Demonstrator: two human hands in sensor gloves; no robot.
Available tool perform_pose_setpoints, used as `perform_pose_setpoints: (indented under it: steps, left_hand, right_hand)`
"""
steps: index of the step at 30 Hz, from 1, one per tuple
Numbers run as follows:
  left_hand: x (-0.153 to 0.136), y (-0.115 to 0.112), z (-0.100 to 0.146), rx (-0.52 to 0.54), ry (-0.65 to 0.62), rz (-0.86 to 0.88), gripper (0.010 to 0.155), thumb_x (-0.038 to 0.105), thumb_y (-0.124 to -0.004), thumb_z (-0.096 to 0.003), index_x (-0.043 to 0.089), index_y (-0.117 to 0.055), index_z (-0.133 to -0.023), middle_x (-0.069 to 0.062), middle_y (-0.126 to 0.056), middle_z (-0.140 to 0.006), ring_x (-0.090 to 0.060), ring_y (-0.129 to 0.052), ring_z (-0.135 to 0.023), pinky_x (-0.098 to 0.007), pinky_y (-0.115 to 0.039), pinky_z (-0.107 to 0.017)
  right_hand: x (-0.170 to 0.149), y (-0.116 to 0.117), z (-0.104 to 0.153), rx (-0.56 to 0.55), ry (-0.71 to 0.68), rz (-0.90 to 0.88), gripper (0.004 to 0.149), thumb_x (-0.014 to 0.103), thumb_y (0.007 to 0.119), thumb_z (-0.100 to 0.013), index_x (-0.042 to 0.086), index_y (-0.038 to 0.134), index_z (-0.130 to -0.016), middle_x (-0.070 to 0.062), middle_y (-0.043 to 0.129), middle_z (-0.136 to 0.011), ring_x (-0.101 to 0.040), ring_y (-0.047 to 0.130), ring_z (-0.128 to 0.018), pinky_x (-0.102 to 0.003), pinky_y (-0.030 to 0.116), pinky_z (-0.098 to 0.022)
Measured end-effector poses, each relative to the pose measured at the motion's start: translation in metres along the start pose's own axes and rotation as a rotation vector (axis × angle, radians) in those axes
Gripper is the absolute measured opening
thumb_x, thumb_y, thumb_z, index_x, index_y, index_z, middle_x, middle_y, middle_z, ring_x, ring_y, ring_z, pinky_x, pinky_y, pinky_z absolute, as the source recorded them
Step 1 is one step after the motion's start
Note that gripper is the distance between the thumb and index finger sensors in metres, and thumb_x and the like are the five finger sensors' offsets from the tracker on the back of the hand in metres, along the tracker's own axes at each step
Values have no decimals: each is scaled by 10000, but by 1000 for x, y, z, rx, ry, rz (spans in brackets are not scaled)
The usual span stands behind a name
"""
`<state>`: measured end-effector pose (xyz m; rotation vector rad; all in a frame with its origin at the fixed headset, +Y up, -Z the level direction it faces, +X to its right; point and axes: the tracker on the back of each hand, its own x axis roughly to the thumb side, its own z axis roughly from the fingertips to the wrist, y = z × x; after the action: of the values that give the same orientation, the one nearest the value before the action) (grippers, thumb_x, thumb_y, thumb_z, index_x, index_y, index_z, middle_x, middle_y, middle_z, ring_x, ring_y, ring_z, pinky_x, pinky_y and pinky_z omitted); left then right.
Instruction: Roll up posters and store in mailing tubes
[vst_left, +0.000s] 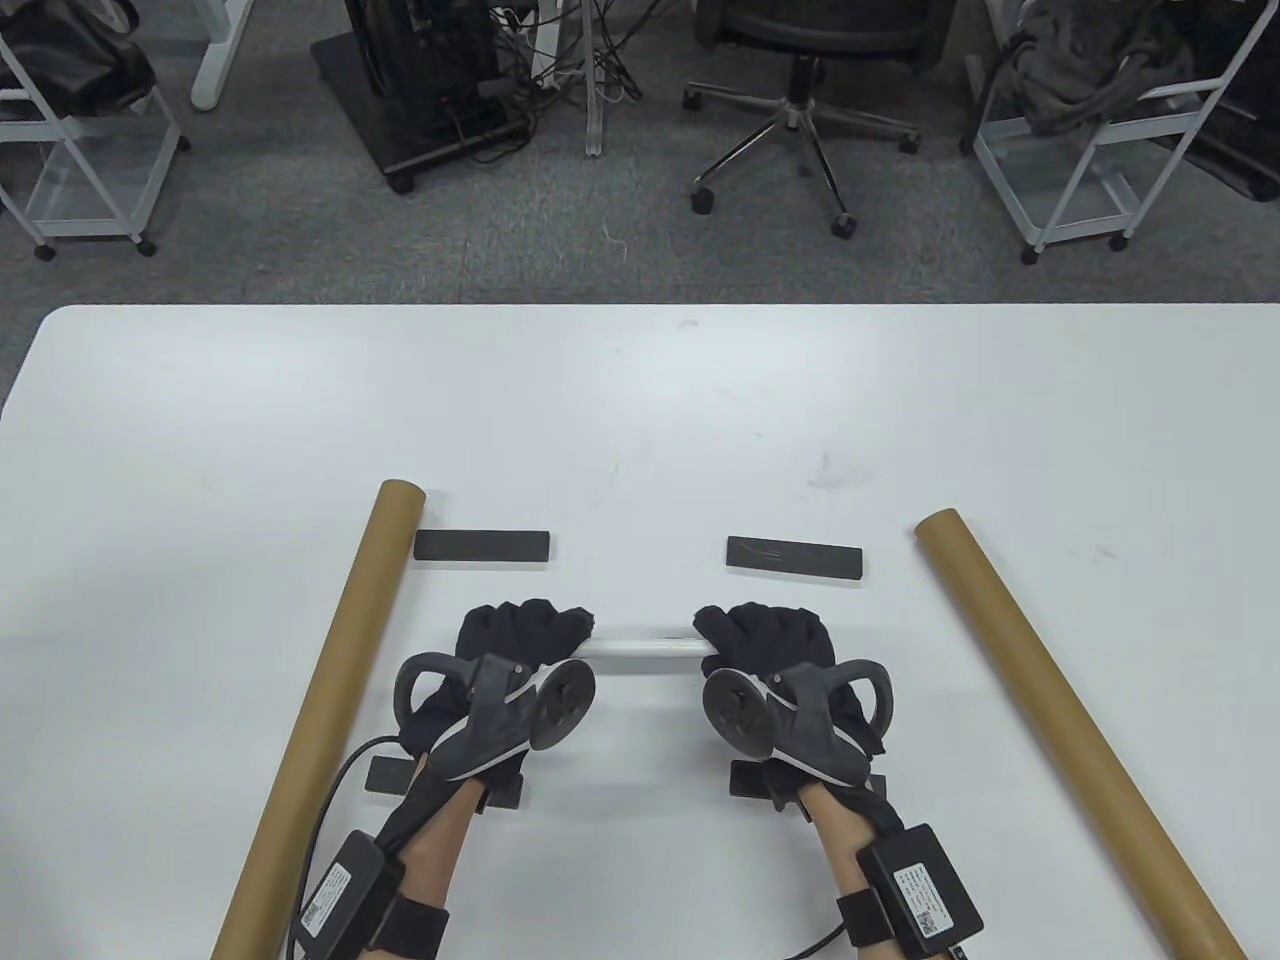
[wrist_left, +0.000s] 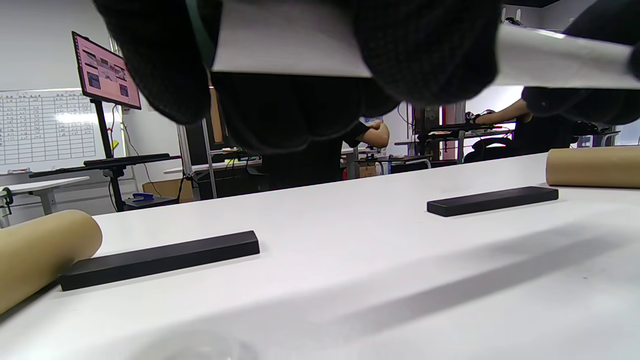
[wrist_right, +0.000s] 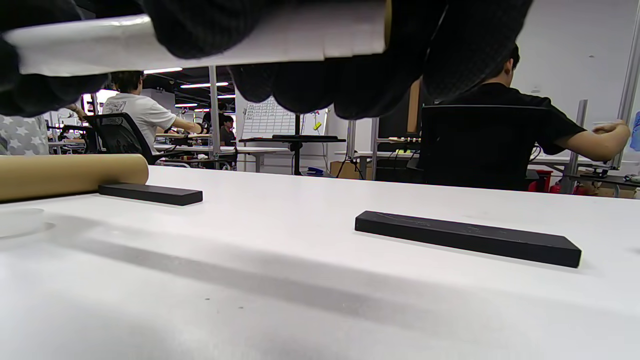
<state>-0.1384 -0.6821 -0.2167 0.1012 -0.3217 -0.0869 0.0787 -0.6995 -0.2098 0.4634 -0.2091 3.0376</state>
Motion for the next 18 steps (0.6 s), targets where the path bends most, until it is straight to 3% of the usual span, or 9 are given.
perform_pose_setpoints:
  steps: [18]
  left_hand:
    - [0,0,-1,-26,0,-16,524,452,-707,-474,418,-725,-996,98,-892,-899,-201,-964,-776,-520,-742,-767]
  right_hand:
    - [-2,2,-2,14,-6,-34,521,367,660,-483,214,686,-980,-89,815,-926,-396,854,-798,-655,670,-651]
